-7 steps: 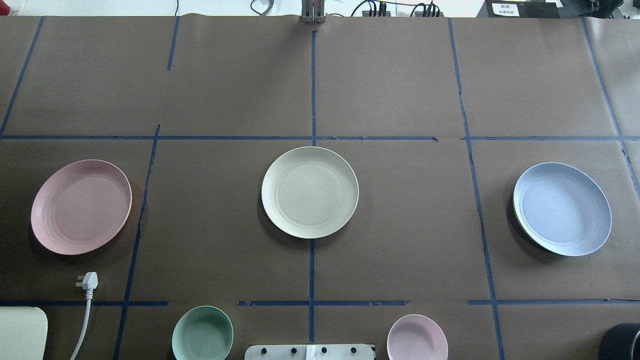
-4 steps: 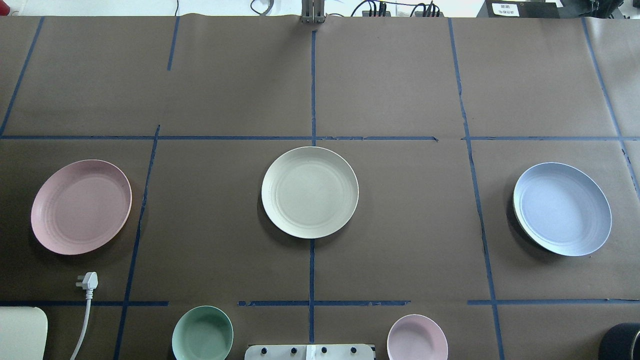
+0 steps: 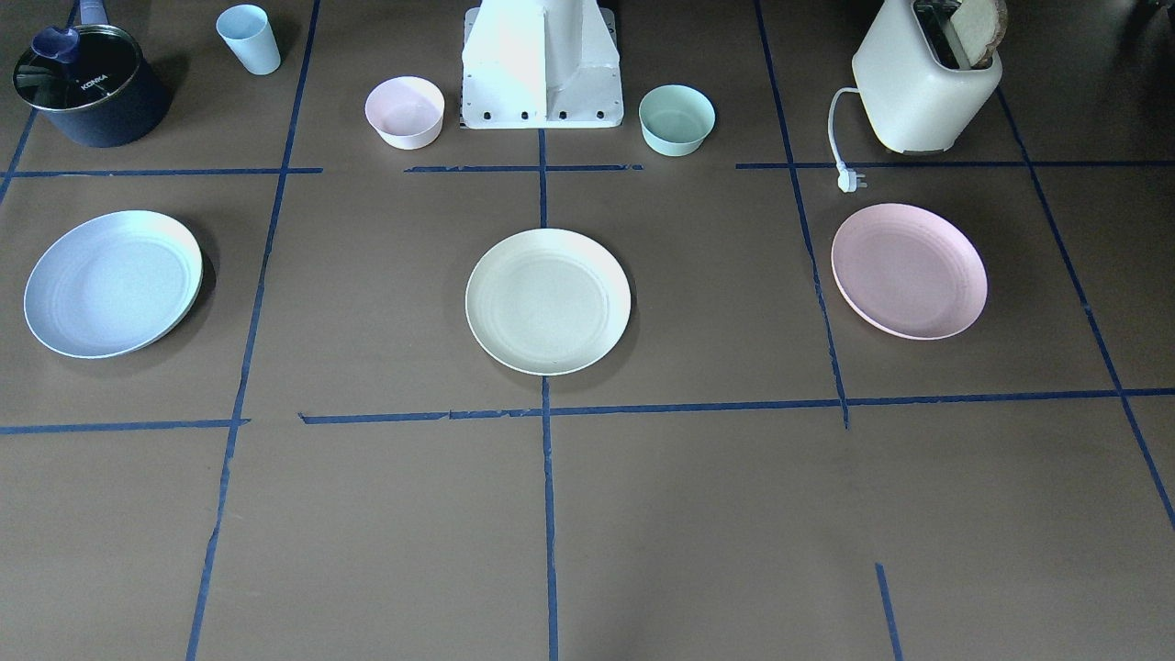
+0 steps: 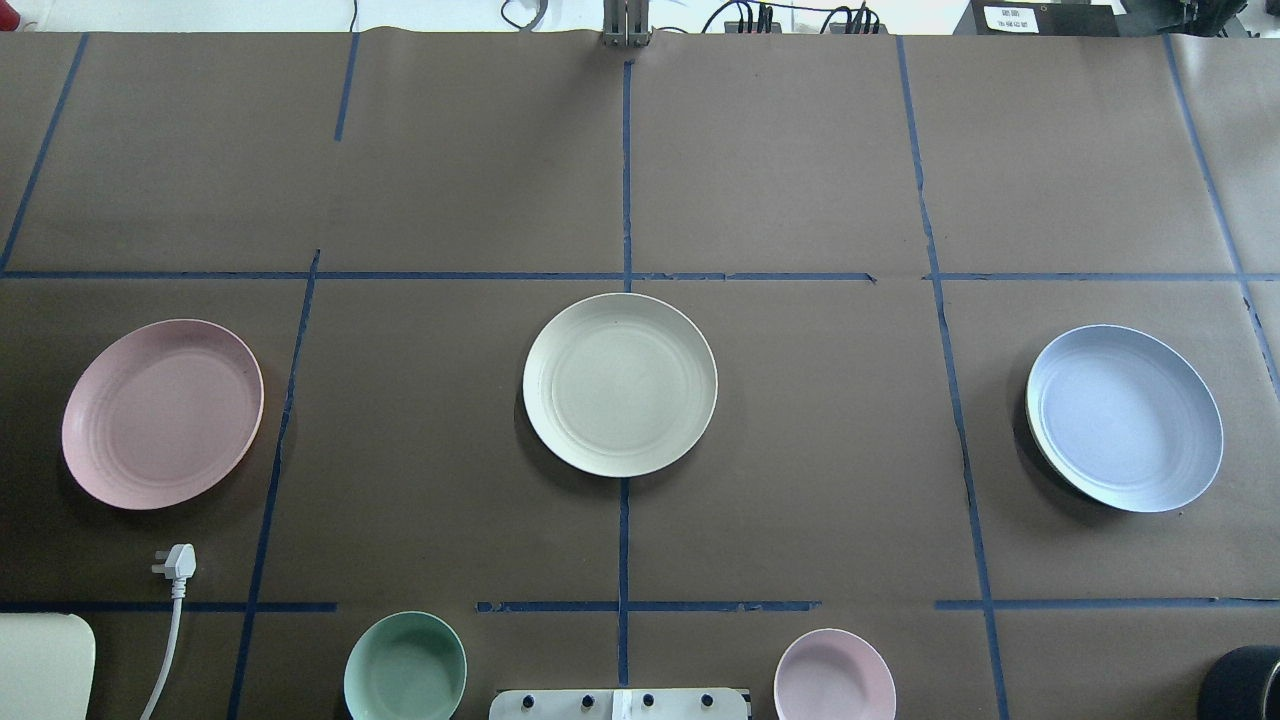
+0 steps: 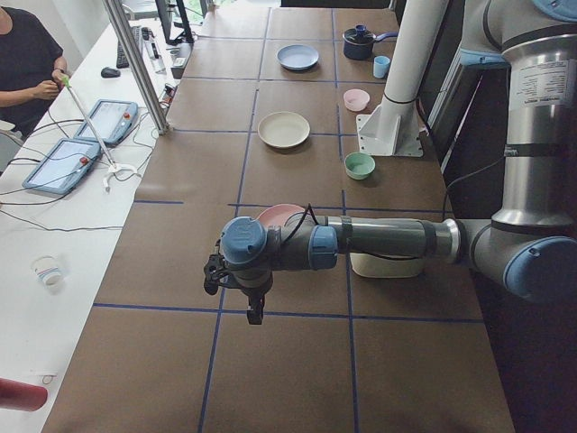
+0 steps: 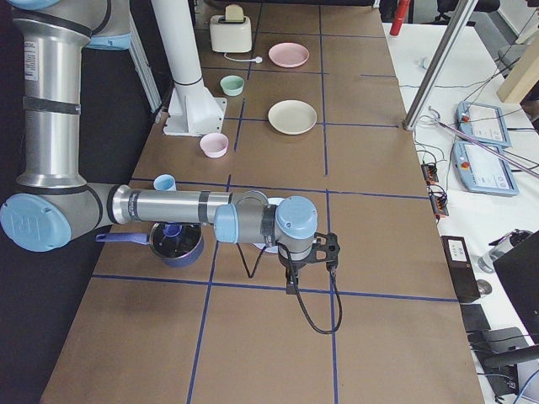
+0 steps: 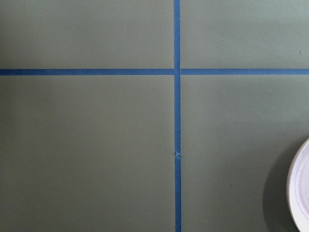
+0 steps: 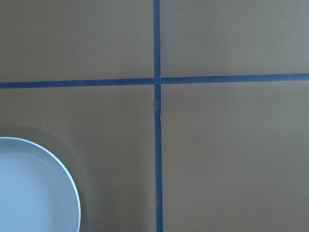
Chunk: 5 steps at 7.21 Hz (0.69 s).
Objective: Stack three plates with pink and blue
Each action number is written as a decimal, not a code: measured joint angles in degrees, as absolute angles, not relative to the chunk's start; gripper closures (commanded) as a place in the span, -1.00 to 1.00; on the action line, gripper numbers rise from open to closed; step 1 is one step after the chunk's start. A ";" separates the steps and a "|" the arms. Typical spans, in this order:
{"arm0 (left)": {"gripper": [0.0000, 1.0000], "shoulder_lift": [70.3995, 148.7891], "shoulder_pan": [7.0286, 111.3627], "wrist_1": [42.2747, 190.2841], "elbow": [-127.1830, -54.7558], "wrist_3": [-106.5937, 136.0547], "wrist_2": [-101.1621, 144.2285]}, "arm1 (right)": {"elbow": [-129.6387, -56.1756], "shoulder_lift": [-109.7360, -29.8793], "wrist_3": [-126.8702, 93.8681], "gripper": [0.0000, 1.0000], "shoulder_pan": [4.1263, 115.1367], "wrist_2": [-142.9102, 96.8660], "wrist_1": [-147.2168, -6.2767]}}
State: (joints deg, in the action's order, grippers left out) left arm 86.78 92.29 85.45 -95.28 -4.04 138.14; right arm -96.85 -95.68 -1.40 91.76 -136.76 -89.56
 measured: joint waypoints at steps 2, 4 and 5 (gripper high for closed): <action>-1.00 86.77 92.29 85.73 -95.29 -4.10 138.09 | -96.84 -95.64 -1.40 -1.00 91.76 -136.76 -89.56; -1.00 86.75 92.28 85.95 -95.31 -4.09 138.10 | -96.94 -95.68 -1.41 -1.00 91.76 -136.76 -89.56; -1.00 86.75 92.29 86.00 -95.37 -4.09 138.13 | -96.99 -95.68 -1.41 -1.00 91.76 -136.76 -89.56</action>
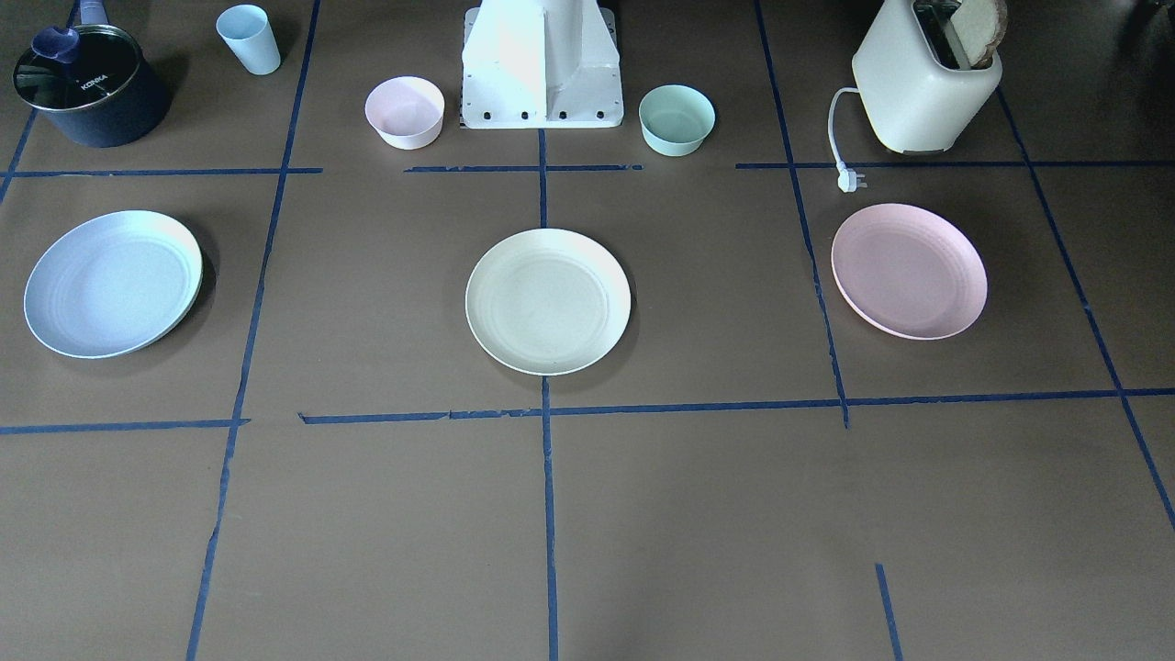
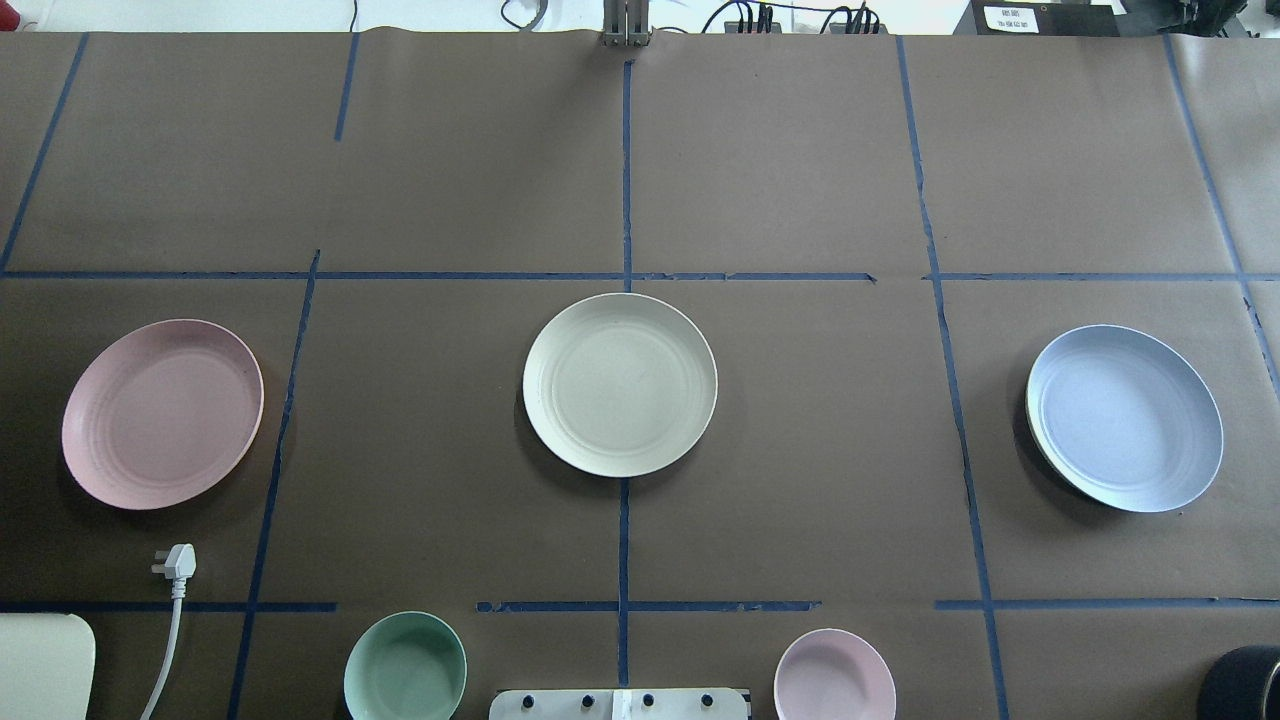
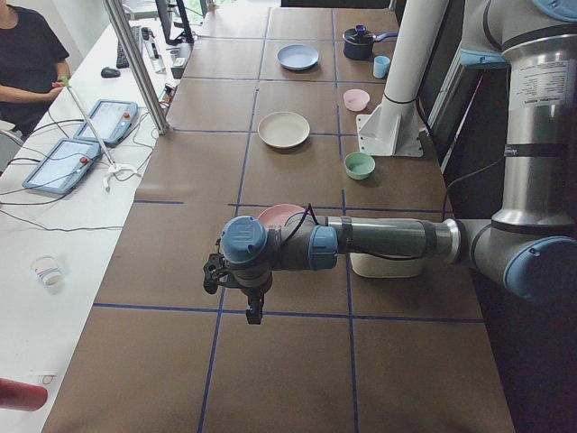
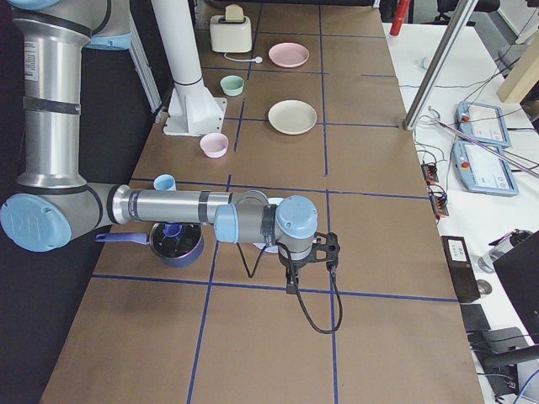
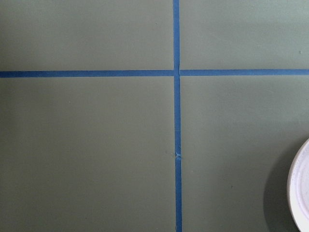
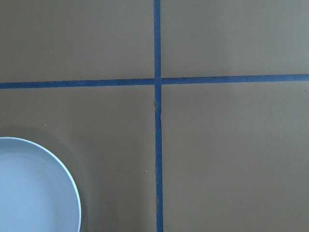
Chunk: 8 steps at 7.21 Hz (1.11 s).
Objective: Stack three plates with pink and blue
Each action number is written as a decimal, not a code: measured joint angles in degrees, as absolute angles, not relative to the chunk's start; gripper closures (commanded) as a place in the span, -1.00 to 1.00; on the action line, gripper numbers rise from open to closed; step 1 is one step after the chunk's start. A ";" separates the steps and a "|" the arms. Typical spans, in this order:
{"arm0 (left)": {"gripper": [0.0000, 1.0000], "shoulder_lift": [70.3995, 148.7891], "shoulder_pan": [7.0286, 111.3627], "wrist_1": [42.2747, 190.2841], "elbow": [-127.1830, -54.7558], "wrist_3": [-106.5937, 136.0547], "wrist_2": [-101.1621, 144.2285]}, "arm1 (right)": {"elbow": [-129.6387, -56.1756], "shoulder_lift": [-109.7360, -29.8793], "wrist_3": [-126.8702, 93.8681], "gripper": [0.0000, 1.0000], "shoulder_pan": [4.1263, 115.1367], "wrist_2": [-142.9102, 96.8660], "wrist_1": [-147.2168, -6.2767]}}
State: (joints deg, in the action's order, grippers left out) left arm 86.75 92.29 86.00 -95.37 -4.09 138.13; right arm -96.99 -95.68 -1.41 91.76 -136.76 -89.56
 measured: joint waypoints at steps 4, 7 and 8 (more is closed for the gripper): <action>-1.00 86.70 92.26 86.12 -95.63 -3.27 138.19 | -97.16 -95.56 -1.37 -1.00 91.76 -136.73 -89.56; -1.00 84.58 90.24 93.80 -96.11 5.99 138.31 | -97.50 -95.62 -1.40 -1.00 91.76 -136.83 -89.54; -1.00 83.11 87.56 100.32 -96.13 12.59 138.26 | -97.52 -95.61 -1.41 -1.00 91.76 -136.82 -89.53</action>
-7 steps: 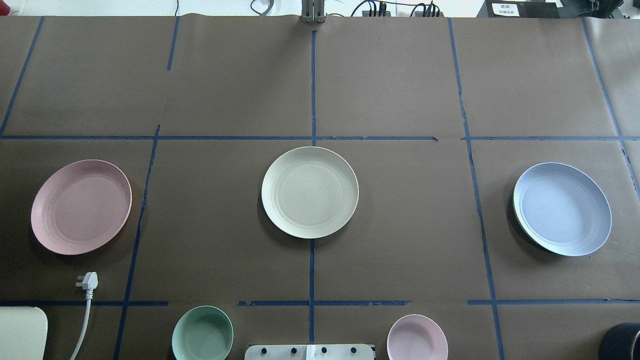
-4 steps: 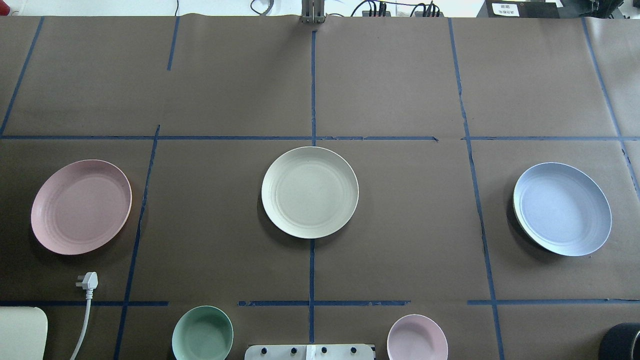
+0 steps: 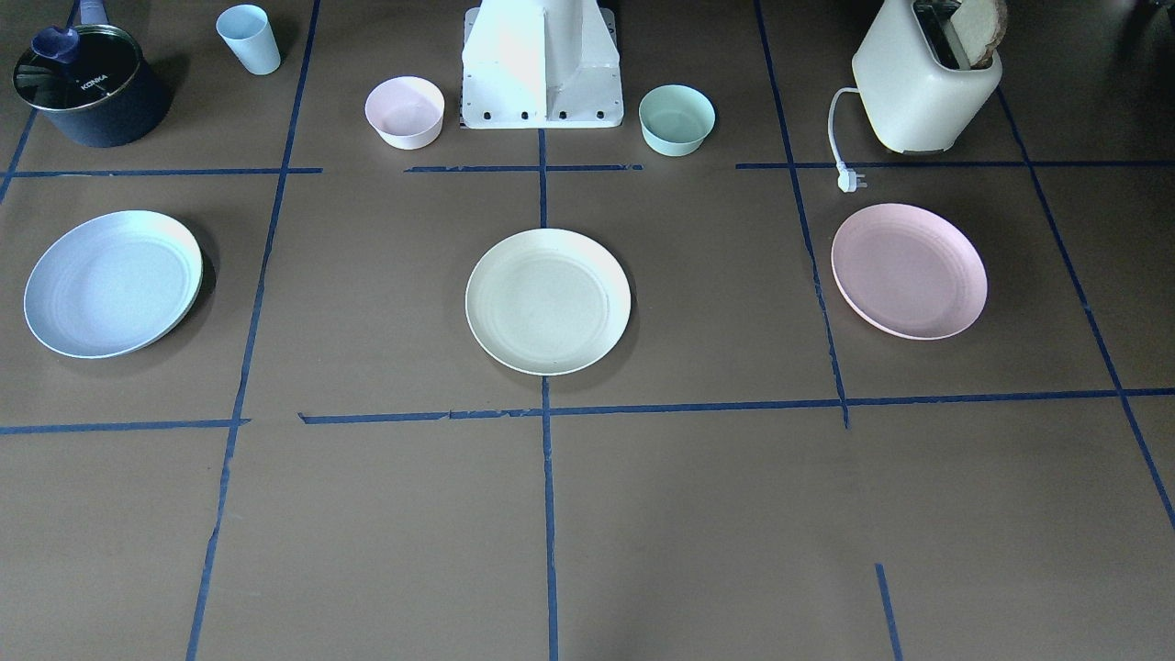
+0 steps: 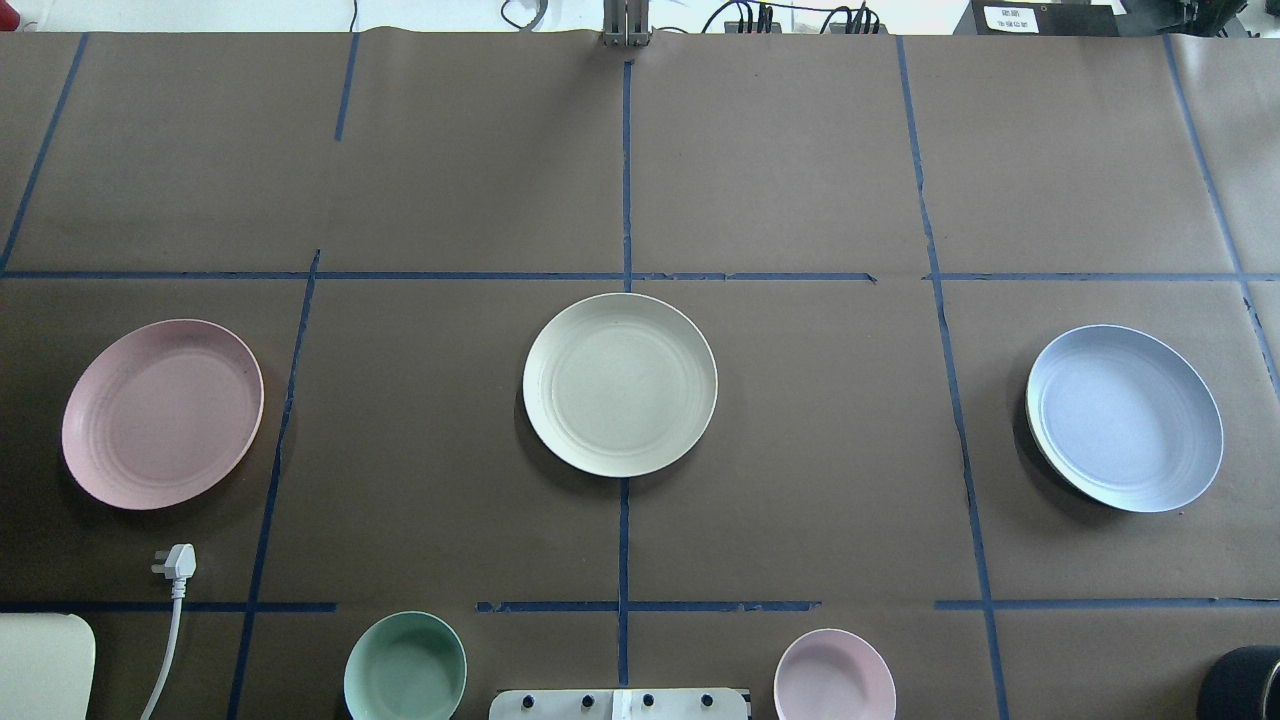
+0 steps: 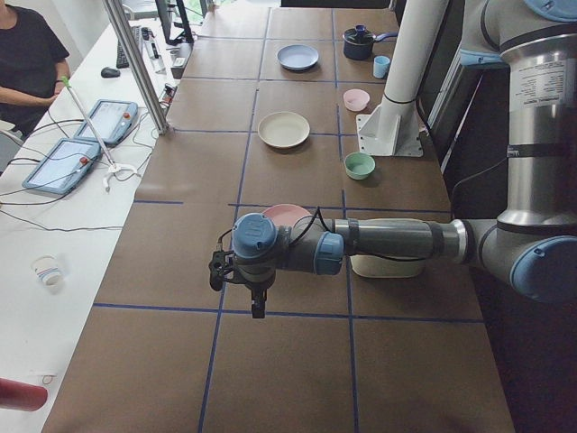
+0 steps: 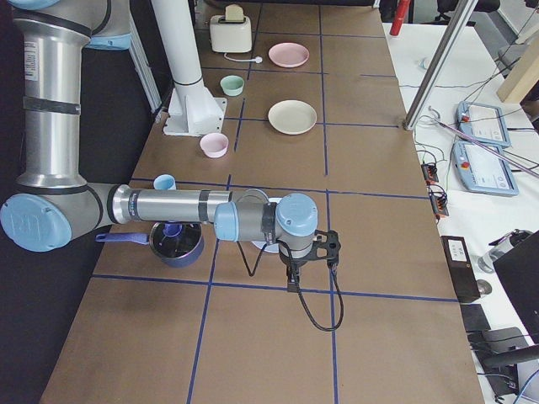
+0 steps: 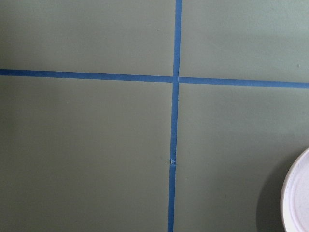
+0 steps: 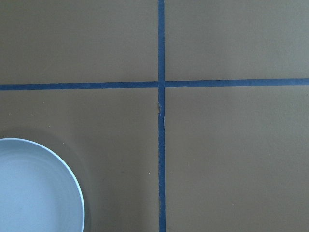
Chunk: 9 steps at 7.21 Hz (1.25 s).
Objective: Stack three plates with pink and blue
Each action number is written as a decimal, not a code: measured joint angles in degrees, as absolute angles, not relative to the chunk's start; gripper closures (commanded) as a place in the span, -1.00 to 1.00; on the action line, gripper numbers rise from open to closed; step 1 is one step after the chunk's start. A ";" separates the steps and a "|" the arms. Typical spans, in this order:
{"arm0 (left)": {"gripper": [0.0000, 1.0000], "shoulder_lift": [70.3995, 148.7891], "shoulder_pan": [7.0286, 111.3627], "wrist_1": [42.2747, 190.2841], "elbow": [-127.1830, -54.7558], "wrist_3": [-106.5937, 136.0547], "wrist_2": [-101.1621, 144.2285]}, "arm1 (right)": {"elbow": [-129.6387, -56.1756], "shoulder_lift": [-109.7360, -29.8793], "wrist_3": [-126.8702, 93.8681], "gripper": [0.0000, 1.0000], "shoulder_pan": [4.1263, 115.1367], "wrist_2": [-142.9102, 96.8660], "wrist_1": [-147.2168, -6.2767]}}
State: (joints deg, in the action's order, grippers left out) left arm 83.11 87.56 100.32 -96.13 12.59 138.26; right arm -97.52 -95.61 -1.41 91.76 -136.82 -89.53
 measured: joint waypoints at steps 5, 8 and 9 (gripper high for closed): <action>-1.00 79.26 69.59 126.45 -95.58 44.38 134.97 | -97.54 -95.35 -2.07 -1.00 91.71 -136.81 -89.59; -0.99 79.68 61.43 132.90 -95.16 55.20 130.34 | -97.60 -95.22 -2.44 -1.00 91.67 -136.90 -89.56; -0.96 79.96 59.03 133.96 -94.86 57.44 128.56 | -97.59 -95.16 -2.45 -1.00 91.67 -136.87 -89.58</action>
